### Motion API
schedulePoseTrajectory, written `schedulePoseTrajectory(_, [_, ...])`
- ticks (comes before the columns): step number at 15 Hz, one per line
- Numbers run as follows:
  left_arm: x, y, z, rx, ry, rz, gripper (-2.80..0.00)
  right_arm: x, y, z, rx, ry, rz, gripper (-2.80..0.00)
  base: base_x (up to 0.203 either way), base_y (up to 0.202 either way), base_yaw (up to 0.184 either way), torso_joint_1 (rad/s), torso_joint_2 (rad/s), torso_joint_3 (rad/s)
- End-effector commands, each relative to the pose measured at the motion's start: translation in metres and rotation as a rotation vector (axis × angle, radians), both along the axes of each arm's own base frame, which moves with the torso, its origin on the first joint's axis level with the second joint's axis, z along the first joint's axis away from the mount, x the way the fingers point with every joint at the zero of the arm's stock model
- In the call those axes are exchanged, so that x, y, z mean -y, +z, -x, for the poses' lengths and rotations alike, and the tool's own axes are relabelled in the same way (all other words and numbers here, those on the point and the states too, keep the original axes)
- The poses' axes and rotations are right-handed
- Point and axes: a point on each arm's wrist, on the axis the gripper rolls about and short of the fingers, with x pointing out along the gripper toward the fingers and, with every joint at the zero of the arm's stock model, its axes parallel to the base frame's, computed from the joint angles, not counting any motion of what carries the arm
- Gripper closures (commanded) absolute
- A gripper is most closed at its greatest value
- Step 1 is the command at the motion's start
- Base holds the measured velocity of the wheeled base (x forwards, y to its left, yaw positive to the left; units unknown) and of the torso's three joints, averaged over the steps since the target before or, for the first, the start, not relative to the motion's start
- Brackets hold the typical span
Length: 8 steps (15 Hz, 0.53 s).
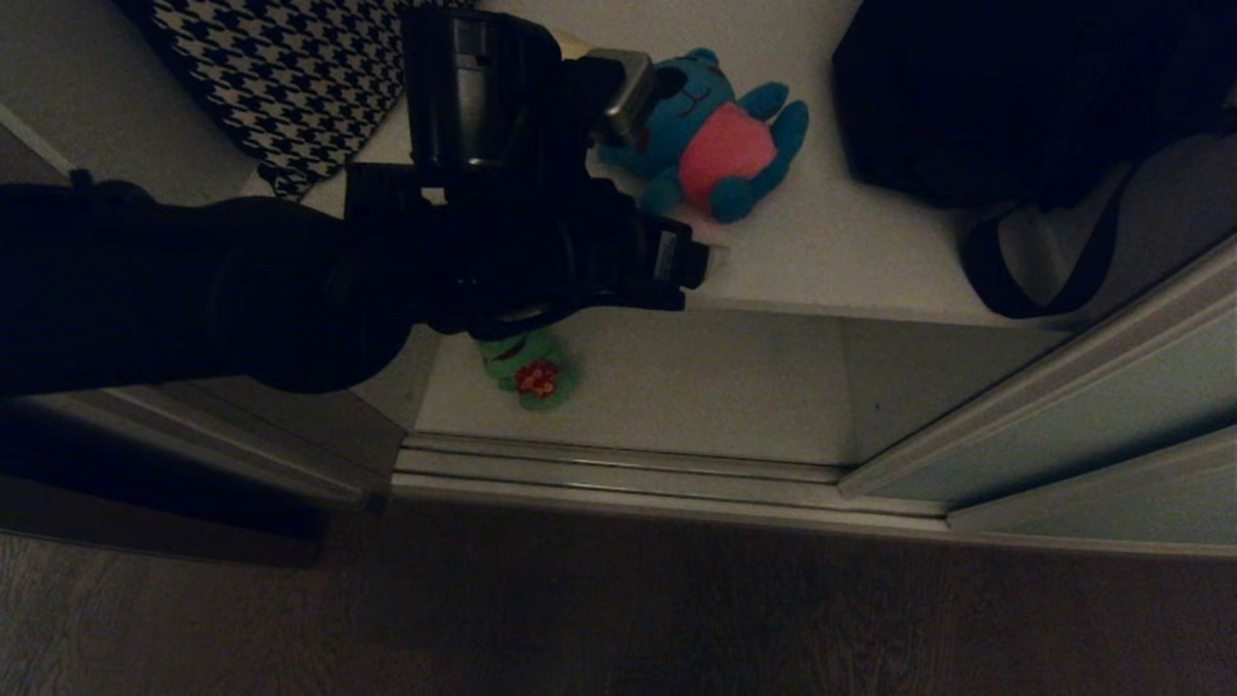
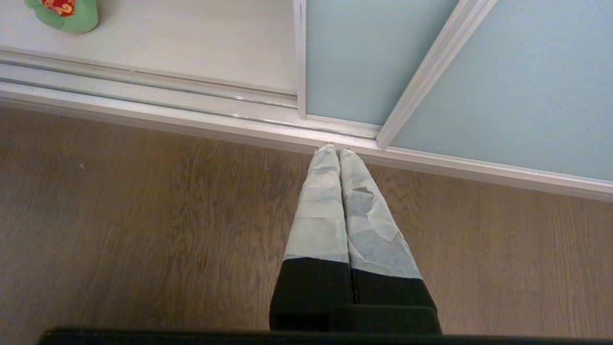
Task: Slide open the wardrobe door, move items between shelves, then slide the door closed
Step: Place the blue doll on the lower shelf
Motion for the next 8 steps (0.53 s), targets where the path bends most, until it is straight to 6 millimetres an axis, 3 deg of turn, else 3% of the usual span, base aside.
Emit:
schedulePoseTrajectory(1, [0.011, -0.0112, -0.015, 0.058, 0.005, 0.014, -2.8, 0.0, -0.0001, -0.0001, -0.001, 0.0, 0.0, 0.0, 0.0, 0.0, 0.0, 0.0, 0.0, 0.0])
schedulePoseTrajectory(8, [0.0116, -0.0104, -0.0219, 0.21, 0.026, 0.009, -2.8, 0.0, -0.0001, -0.0001, -0.001, 0.0, 0.0, 0.0, 0.0, 0.0, 0.0, 0.0, 0.0, 0.0])
